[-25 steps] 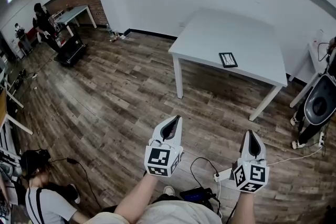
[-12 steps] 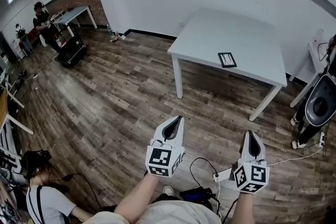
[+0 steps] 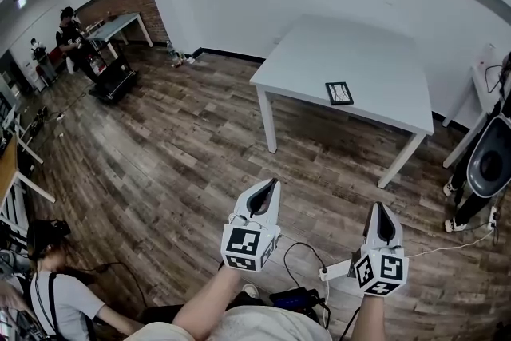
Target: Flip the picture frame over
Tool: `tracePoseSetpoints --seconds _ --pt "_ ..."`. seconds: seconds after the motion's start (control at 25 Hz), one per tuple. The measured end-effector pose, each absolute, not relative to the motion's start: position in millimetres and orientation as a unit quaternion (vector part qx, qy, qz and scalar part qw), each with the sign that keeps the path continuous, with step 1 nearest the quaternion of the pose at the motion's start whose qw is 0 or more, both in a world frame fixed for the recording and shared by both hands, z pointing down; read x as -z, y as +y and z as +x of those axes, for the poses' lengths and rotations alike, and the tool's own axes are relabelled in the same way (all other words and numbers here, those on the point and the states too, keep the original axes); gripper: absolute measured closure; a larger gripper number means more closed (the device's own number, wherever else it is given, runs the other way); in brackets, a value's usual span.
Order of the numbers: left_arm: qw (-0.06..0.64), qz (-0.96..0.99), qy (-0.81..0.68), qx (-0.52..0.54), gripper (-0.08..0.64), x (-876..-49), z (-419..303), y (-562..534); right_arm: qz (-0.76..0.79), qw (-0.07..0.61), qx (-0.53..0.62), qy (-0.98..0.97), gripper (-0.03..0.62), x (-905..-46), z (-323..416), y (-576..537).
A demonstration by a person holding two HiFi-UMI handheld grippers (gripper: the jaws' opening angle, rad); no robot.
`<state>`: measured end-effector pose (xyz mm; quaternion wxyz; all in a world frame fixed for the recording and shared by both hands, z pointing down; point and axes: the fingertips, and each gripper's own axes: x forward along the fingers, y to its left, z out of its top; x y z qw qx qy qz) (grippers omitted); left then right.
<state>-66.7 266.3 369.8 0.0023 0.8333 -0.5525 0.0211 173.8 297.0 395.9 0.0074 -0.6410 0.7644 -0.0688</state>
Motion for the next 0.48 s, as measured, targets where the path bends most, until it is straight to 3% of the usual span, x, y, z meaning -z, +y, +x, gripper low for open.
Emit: tracePoseSetpoints --seconds 0.48 --pt "0.002 0.829 -0.559 -0.020 0.560 -370.8 -41.0 258.2 -0.633 0.009 0.082 0.770 0.566 -404.0 198.2 281.3"
